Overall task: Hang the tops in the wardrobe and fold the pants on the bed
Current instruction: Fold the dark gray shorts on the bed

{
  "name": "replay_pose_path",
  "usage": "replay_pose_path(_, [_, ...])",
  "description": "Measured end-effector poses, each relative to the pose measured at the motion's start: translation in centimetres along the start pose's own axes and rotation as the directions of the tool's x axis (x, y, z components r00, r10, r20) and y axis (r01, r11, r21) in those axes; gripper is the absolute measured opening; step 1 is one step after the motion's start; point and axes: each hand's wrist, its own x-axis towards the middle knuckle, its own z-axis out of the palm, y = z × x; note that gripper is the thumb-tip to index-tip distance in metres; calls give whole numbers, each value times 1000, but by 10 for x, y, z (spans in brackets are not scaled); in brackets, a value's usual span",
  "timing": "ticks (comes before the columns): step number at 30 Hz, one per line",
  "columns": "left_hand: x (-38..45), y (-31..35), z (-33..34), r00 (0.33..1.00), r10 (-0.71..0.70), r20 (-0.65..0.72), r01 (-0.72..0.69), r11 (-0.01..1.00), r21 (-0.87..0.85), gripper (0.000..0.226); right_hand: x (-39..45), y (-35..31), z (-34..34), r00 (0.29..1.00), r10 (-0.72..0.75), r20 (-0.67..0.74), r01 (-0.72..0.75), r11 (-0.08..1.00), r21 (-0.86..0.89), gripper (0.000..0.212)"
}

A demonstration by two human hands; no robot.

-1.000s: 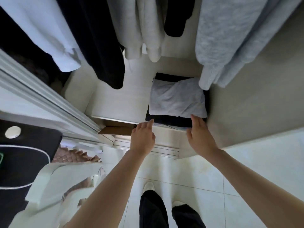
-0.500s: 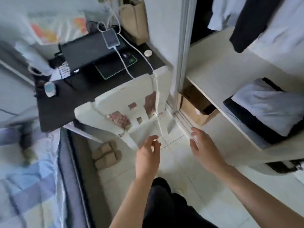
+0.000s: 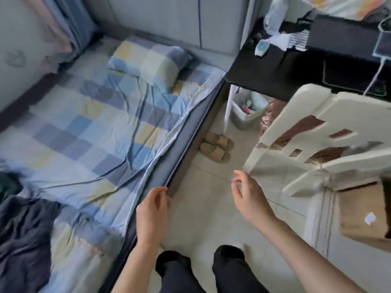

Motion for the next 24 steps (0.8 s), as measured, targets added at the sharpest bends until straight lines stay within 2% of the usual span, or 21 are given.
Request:
replay_pose_path(5, [-2,-92,-86,975,-178,-130,168,982,-86,19,4,-92,84,979,-132,158,135,991,-13,33])
replay_pose_path(12, [1,-232,-217,909,-345,-235,338,938,-72,17,-16,-213,223,892,-249,377,277,961,-20,30])
replay_pose_path(17, [-7,-314,-288,782,-521,-344,491,853,-176,20,-20,-282,317,774,-322,546,383,924,3,28])
replay_pose_path(21, [-15,-369,-312,679,-628,-379,591,775,-225,21,-19,-329,387,635,-396,664,526,851,4,27])
replay_pose_path(24, [-18,-401,-310,675,-663,-324,673,733,-97,20,-13,-357,433,539,-414,733,614,789,-6,27])
